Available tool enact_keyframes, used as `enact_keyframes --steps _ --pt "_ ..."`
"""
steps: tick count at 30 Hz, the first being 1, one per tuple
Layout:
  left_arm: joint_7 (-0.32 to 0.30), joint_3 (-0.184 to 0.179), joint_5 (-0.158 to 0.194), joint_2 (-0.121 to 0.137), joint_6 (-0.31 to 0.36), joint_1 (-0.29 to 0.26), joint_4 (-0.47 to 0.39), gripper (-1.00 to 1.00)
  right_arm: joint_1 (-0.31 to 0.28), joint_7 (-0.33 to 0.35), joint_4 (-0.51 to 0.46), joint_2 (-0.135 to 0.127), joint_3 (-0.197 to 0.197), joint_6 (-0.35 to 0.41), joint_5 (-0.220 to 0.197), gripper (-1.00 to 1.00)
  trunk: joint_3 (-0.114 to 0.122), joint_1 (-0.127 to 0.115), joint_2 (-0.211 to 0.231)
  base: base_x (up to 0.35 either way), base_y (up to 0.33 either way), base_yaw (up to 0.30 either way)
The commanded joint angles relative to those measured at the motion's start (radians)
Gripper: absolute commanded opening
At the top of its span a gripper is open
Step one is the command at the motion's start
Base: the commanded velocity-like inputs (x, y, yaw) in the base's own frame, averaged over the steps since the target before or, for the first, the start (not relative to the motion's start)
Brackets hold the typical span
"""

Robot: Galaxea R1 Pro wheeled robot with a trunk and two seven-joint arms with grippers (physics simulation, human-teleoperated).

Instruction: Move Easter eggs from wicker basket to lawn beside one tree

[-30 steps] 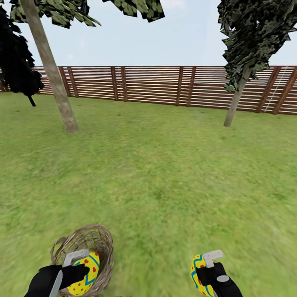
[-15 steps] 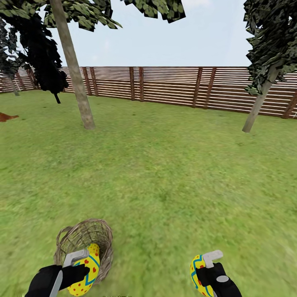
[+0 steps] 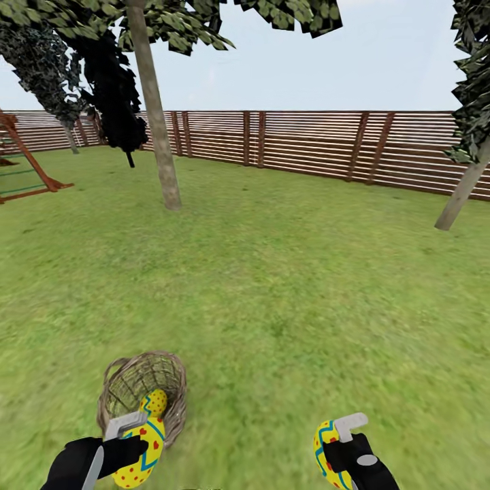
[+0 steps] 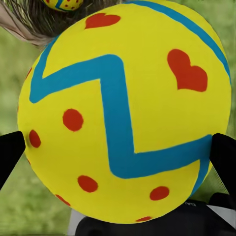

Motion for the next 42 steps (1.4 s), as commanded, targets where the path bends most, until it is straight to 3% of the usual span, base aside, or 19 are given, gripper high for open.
enact_keyframes --steps 1,21,35,39,42 --pt "-0.003 0.002 0.001 0.0 0.006 -0.001 -0.001 -1.0 0.0 -0.004 -0.002 -0.002 0.004 0.007 0.007 -1.0 0.002 -0.004 0.007 0.0 -0.311 0.264" --pt "-0.011 0.002 0.005 0.0 0.011 -0.001 -0.001 -1.0 0.0 -0.005 -0.002 -0.002 0.002 0.007 0.005 -1.0 0.065 -0.081 0.147 0.0 -0.311 0.262" --pt "-0.031 0.0 0.007 -0.013 0.0 0.0 0.008 -1.0 0.0 -0.005 -0.003 -0.003 0.002 0.005 0.006 -1.0 0.065 -0.081 0.147 0.124 -0.285 0.186" --pt "-0.107 0.0 0.006 -0.01 0.0 0.0 0.007 -1.0 0.0 -0.005 -0.005 -0.003 0.001 0.003 0.007 -1.0 0.065 -0.081 0.147 0.265 -0.233 0.014" --pt "-0.117 0.0 0.006 -0.008 0.001 0.0 0.004 -1.0 0.0 -0.006 -0.008 -0.004 0.001 0.004 0.006 -1.0 0.065 -0.081 0.147 0.27 -0.22 0.001"
